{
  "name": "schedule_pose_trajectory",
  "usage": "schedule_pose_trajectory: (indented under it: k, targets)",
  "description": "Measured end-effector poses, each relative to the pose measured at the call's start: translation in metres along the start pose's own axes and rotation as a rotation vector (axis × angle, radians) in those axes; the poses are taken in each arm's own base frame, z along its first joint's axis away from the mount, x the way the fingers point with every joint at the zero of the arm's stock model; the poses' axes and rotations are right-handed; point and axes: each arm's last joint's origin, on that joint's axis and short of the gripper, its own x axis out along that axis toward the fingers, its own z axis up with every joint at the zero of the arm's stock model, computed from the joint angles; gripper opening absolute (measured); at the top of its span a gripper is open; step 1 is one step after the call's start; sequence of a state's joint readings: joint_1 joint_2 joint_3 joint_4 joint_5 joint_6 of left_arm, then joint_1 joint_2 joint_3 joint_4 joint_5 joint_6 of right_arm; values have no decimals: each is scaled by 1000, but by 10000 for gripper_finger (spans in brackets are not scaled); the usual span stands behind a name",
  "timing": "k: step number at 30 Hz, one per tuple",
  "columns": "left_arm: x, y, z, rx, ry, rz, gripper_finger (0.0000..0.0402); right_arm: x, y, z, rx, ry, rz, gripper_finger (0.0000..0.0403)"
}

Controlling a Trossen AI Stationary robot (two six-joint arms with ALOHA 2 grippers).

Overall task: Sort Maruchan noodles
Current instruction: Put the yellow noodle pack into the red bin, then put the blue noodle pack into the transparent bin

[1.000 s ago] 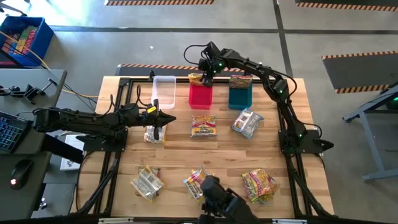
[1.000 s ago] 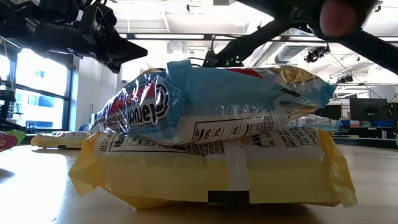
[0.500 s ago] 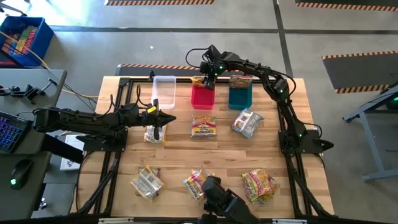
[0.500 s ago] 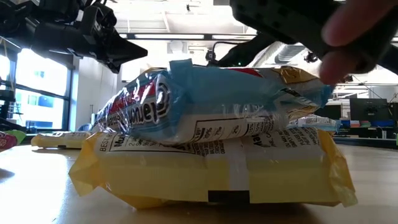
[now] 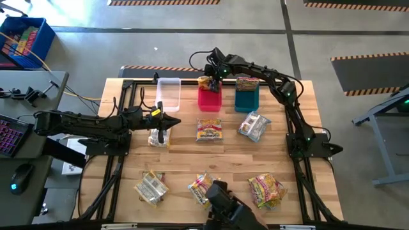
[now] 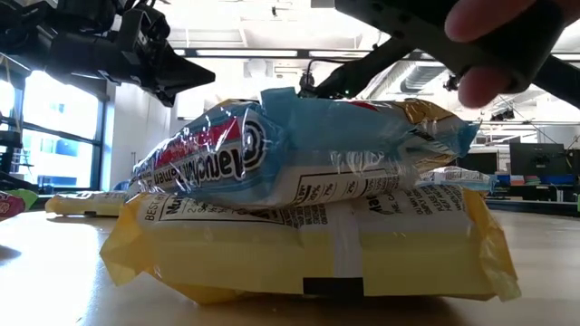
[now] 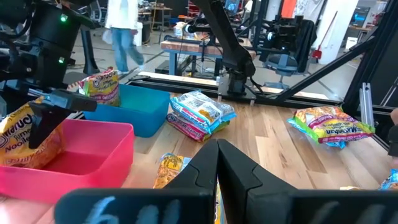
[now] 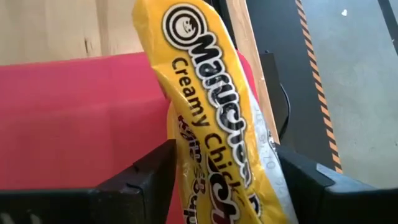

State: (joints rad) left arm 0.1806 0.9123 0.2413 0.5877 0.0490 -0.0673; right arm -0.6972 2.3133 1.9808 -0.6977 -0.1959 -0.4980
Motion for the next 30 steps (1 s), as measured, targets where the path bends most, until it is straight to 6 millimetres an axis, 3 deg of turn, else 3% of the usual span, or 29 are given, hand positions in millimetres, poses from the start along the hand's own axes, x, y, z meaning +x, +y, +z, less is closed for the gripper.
schedule_pose_trajectory:
  k: [13,20,26,30]
  targets:
    - [0,0,0,0,3,2,0,-40,4,29,-16,-15,-11,216]
    - [0,0,-1,15,9,-13,0,-92,15,50,-37,77,-71,205]
    - [0,-1,1,24,-6,-32,0,-128,29,42,-84,114,-137,129]
    - [0,-1,2,55,-24,-33,0,-122,33,27,-42,92,-82,48]
